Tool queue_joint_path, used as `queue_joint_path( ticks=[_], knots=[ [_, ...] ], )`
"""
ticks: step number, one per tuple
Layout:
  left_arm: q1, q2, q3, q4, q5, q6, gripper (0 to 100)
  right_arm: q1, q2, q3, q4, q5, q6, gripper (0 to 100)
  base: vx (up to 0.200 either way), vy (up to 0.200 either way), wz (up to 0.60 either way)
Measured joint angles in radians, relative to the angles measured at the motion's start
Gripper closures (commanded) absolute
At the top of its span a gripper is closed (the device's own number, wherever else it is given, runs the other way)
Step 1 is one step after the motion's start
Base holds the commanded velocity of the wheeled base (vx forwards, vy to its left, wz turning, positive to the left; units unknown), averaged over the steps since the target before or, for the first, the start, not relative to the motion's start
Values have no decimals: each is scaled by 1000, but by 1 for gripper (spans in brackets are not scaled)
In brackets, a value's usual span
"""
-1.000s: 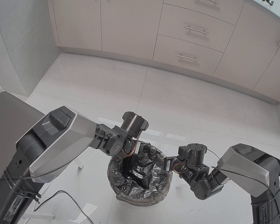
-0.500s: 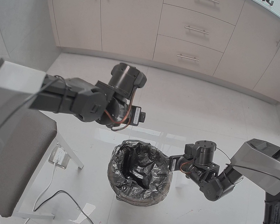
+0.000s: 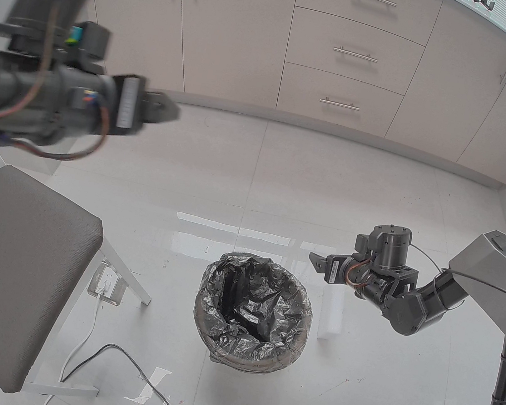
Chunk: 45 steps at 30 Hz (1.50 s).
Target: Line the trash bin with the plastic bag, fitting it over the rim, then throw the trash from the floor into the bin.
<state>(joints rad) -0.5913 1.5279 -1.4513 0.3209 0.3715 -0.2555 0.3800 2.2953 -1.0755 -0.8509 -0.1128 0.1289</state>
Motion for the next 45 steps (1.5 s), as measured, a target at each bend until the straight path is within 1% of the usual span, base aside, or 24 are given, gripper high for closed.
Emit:
queue_joint_path(
  ticks=[5,8,13,19,20,21,25,31,33,36,39,42,45],
  knots=[
    [152,-253,148,36,-13,29,0,-26,-10,-69,56,-2,4,0,0,0,0],
    [218,-396,240,52,-26,40,0,-37,-14,-100,79,-3,5,0,0,0,0],
    [300,-644,413,69,-39,53,0,-49,-18,-131,103,-5,3,0,0,0,0],
    [396,-948,651,81,-50,61,0,-56,-10,-166,121,-5,-1,0,0,0,0],
    [418,-1016,710,84,-53,62,0,-56,-3,-180,125,-5,-3,0,0,0,0],
    [426,-1035,728,83,-54,63,0,-56,0,-185,127,-5,-3,0,0,0,0],
    [483,-1183,870,81,-62,66,0,-57,33,-236,136,-6,-6,0,0,0,0],
    [513,-1334,1048,49,-110,68,0,-70,97,-310,142,-8,-7,0,0,0,0],
    [517,-1367,1102,-3,-122,71,0,-76,118,-330,145,-8,-7,0,0,0,0],
    [520,-1398,1183,-126,-135,85,0,-82,142,-349,146,-8,-9,0,0,0,0],
    [531,-1420,1269,-194,-142,148,0,-88,164,-372,146,-9,-16,0,0,0,0],
    [562,-1444,1333,-222,-145,252,0,-91,187,-404,154,-9,-22,0,0,0,0],
    [586,-1464,1369,-237,-149,286,0,-94,208,-445,179,-9,-27,0,0,0,0]
  ],
)
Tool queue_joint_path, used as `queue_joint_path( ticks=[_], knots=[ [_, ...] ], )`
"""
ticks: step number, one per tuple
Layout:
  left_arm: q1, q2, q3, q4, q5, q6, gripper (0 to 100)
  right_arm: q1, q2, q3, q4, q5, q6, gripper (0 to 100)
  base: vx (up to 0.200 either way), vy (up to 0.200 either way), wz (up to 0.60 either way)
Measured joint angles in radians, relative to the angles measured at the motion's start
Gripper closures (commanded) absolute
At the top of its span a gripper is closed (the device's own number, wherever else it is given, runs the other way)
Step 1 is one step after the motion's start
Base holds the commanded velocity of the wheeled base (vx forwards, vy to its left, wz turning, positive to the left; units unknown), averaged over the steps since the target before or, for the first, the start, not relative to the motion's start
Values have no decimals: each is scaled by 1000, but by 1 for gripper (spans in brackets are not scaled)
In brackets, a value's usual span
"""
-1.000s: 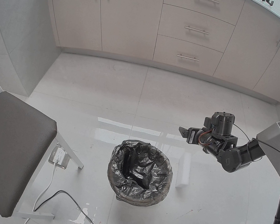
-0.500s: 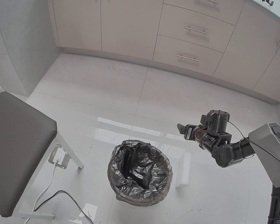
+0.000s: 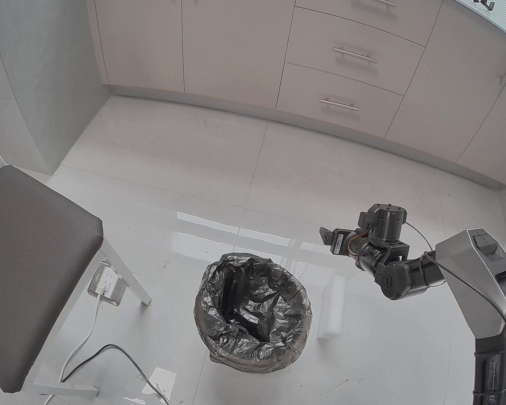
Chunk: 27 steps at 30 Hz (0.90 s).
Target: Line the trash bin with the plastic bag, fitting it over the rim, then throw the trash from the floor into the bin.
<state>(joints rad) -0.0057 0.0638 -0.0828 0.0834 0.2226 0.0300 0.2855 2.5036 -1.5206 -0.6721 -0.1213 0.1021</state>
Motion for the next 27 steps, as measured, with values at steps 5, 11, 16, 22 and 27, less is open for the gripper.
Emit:
queue_joint_path(
  ticks=[5,11,16,22,27],
  knots=[
    [4,-34,27,-10,-43,14,0,-11,44,-53,25,0,-5,0,0,0,0],
    [4,-48,32,-10,-61,-10,0,-17,89,-87,63,0,-26,0,0,0,0],
    [4,-51,33,-17,-26,-86,0,-25,144,-175,115,-9,-32,0,0,0,0],
    [4,-52,39,-41,53,-80,0,-34,229,-335,188,-51,-29,0,0,0,0],
    [4,-52,48,-60,85,-42,0,-37,318,-448,275,-83,-28,0,0,0,0]
  ],
)
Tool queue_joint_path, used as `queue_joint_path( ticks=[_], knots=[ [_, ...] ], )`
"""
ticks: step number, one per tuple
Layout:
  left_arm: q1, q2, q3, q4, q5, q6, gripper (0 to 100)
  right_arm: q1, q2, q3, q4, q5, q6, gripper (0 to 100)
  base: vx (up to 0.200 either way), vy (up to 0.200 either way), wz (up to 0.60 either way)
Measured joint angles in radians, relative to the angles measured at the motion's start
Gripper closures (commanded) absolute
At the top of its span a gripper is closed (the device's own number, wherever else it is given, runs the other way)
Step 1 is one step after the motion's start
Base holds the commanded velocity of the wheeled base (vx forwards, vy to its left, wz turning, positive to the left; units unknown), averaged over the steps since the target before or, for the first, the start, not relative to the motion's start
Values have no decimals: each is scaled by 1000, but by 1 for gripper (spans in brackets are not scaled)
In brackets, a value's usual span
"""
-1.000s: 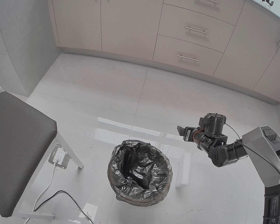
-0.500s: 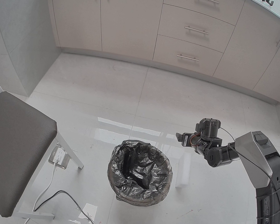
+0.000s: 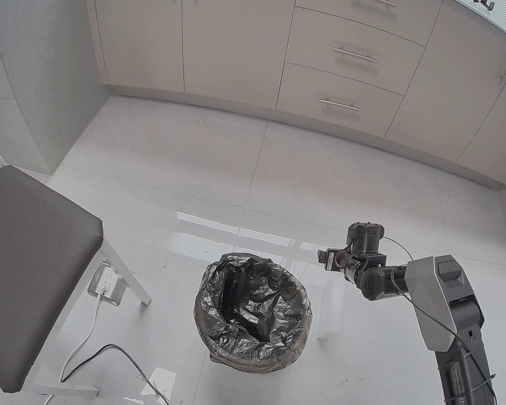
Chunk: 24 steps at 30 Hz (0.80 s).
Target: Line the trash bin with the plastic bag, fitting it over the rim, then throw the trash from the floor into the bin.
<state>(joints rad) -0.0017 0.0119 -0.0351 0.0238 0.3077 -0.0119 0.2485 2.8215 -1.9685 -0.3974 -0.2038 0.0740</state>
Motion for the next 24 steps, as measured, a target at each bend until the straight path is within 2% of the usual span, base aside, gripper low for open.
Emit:
queue_joint_path(
  ticks=[8,24],
  knots=[
    [-1,0,4,-1,2,8,0,-15,87,-30,57,-8,1,0,0,0,0],
    [-1,1,4,-1,3,-3,0,-24,143,-32,69,-11,0,0,0,0,0]
  ],
)
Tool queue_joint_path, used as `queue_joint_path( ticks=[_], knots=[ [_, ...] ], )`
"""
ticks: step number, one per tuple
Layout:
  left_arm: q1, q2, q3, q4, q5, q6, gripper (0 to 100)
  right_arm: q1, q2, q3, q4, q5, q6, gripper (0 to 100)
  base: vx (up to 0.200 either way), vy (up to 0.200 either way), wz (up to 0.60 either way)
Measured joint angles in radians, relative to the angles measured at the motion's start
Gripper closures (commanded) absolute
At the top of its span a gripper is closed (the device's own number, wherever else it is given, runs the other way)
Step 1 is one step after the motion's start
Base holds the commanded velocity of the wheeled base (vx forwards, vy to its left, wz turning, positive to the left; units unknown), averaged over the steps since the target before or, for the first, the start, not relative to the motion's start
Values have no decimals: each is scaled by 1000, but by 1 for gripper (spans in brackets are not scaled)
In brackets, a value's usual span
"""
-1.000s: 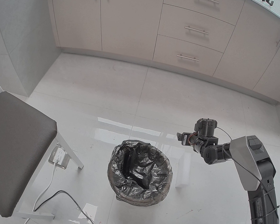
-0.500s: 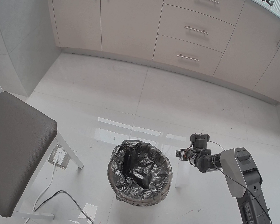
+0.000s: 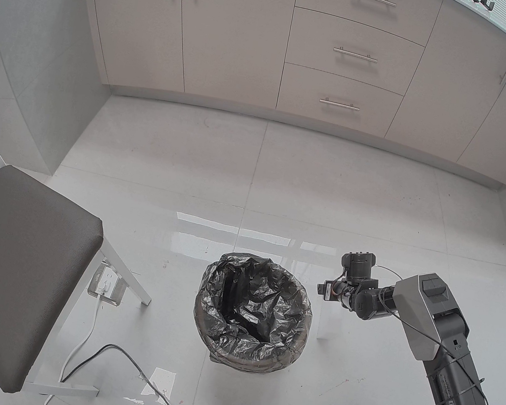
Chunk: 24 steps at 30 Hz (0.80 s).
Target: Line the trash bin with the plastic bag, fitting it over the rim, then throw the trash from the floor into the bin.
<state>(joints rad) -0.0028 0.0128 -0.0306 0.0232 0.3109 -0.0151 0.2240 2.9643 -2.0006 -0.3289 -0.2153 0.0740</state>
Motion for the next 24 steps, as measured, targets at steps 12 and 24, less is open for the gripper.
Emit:
queue_joint_path(
  ticks=[12,24],
  knots=[
    [0,0,0,0,0,-6,0,-13,108,1,118,-26,0,0,0,0,0],
    [-1,1,0,0,0,-9,0,-19,131,0,116,-47,43,100,0,0,0]
  ],
)
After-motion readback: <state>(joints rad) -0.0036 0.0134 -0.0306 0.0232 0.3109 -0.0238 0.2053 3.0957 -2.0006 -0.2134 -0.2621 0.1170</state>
